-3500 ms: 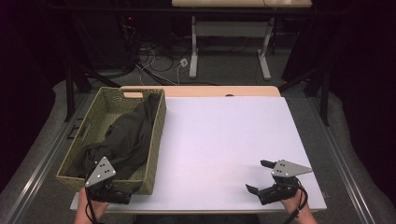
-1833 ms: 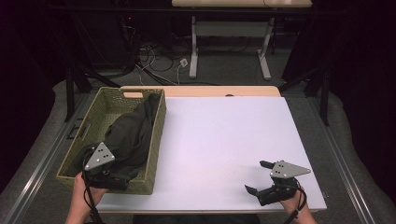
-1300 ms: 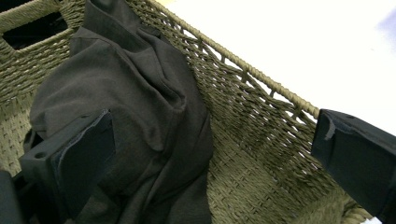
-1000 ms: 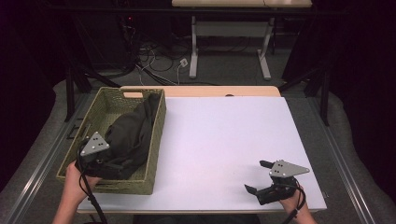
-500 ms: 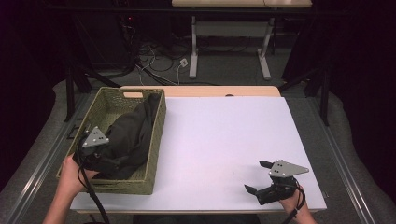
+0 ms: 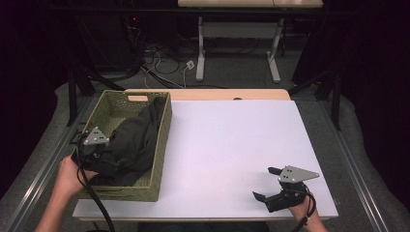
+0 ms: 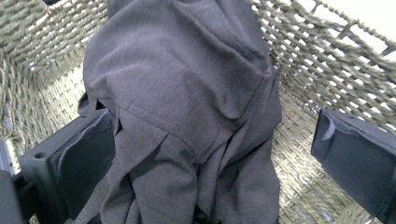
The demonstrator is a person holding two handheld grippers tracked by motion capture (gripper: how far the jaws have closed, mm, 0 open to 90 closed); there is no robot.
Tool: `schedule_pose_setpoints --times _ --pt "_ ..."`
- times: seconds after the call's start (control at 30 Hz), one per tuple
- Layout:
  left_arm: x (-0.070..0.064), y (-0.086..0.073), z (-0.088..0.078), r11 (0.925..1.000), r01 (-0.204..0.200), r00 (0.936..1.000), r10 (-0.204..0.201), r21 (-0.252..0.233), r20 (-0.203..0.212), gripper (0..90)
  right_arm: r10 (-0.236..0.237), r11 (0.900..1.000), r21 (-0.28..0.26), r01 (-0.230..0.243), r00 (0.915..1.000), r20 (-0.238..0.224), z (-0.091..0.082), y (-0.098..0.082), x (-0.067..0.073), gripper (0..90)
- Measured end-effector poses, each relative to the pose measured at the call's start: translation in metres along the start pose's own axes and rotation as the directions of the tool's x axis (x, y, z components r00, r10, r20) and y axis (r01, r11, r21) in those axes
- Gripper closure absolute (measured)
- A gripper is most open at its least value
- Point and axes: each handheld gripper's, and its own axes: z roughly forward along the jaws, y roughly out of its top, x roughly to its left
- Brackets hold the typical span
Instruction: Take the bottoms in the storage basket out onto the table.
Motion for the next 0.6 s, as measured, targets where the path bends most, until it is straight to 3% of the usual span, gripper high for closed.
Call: schedule_pose_setpoints --times 0.33,0.6 --pt "0.014 0.002 0.011 0.9969 -0.002 1.0 0.001 0.078 0.006 0.1 -0.007 1.0 0.003 0.007 0.9999 -0.009 0.001 0.0 0.0 0.4" --pt "0.034 0.0 0.018 0.987 0.014 0.9991 -0.02 0.16 0.038 0.1 -0.001 1.0 0.003 0.001 0.9999 -0.016 0.001 0.0 0.001 0.4"
